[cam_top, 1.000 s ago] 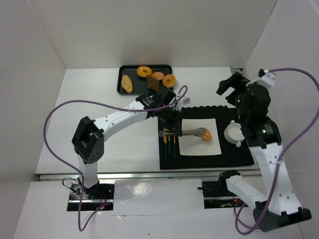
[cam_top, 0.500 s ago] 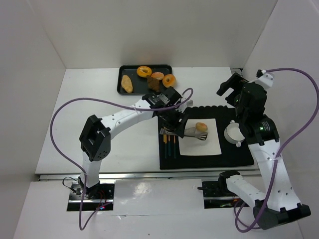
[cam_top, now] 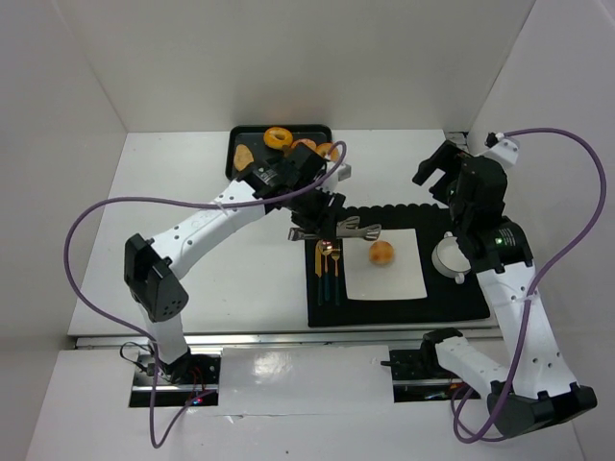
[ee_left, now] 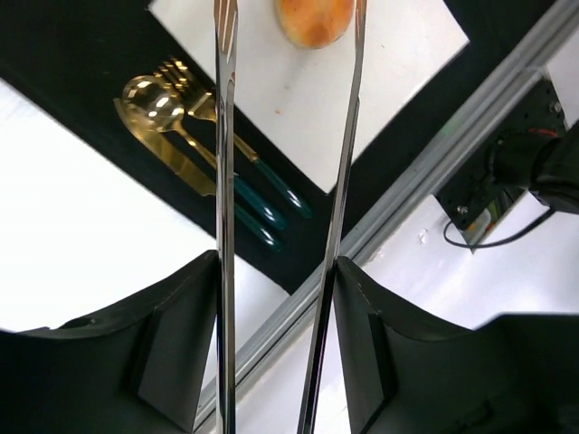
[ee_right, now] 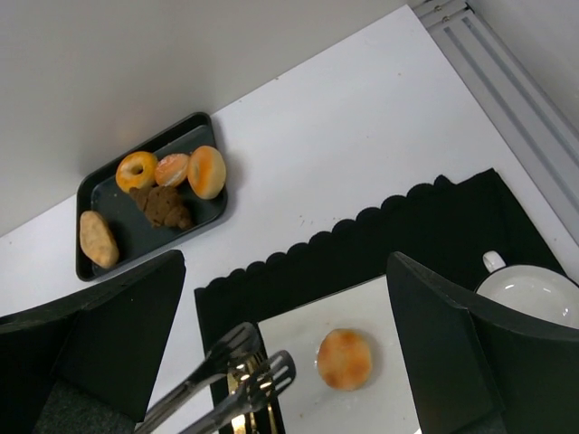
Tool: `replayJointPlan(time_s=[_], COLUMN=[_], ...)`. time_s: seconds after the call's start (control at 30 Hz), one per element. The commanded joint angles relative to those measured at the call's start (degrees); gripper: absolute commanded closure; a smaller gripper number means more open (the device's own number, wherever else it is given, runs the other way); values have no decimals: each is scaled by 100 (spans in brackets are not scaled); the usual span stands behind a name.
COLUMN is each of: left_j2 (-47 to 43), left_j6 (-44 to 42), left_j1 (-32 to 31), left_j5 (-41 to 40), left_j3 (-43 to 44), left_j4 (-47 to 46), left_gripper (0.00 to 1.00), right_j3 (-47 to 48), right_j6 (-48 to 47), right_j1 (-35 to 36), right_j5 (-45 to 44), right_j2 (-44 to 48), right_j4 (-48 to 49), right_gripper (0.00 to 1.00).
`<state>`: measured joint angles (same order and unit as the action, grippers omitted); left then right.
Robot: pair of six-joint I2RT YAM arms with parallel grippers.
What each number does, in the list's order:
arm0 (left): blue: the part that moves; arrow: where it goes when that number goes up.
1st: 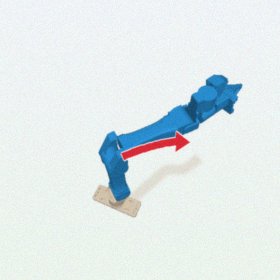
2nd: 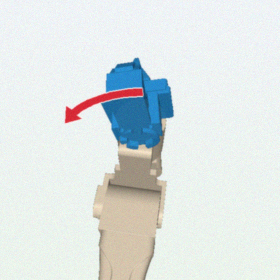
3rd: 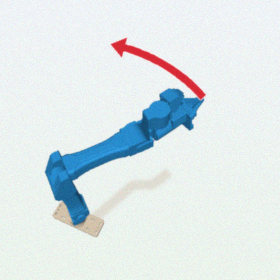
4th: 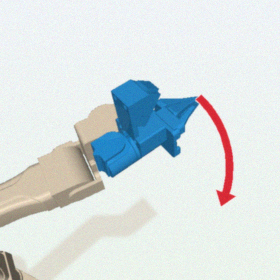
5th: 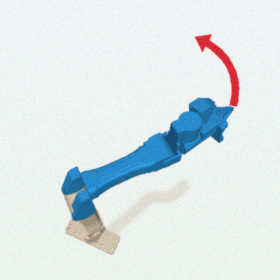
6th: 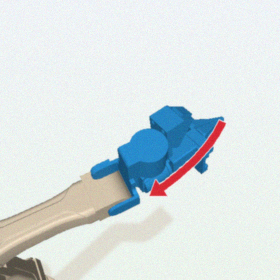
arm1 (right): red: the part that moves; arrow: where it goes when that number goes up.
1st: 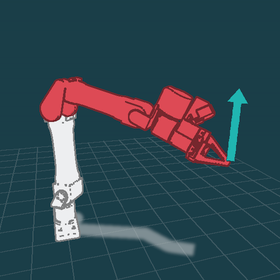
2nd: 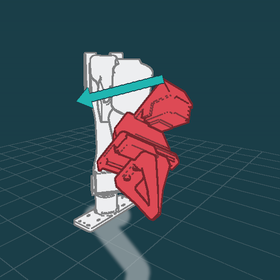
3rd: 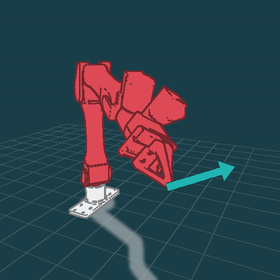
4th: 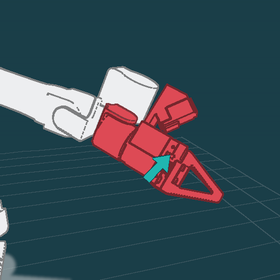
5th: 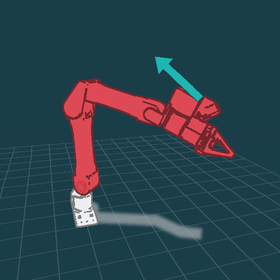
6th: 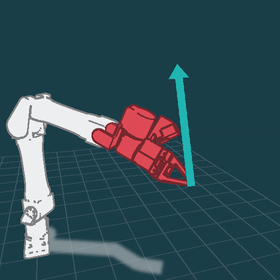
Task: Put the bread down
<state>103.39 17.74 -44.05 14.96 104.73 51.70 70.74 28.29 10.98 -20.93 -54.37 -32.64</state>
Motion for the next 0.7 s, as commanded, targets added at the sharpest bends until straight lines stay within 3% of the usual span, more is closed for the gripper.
replayJointPlan(time_s=[0.0,0.2,0.37,0.43,0.67], left_j2=[-311,267,1901,2358,4038], left_j6=[-60,72,-138,-305,-53], left_j1=[116,310,424,477,669], left_j5=[-265,-985,-1960,-2032,-2323], left_j3=[163,459,2120,2620,3764], left_j4=[131,-1091,-1697,-2347,-3904], left_gripper=[37,38,38,38,15], right_j3=[-8,-8,45,45,159], right_j6=[-8,-8,-8,-8,45], right_j1=[0,0,0,0,-52], right_j5=[19,-86,-140,-140,-87], right_j2=[-21,-21,-83,-196,-381], right_j4=[197,258,206,145,-101], right_gripper=[1,1,1,1,1])
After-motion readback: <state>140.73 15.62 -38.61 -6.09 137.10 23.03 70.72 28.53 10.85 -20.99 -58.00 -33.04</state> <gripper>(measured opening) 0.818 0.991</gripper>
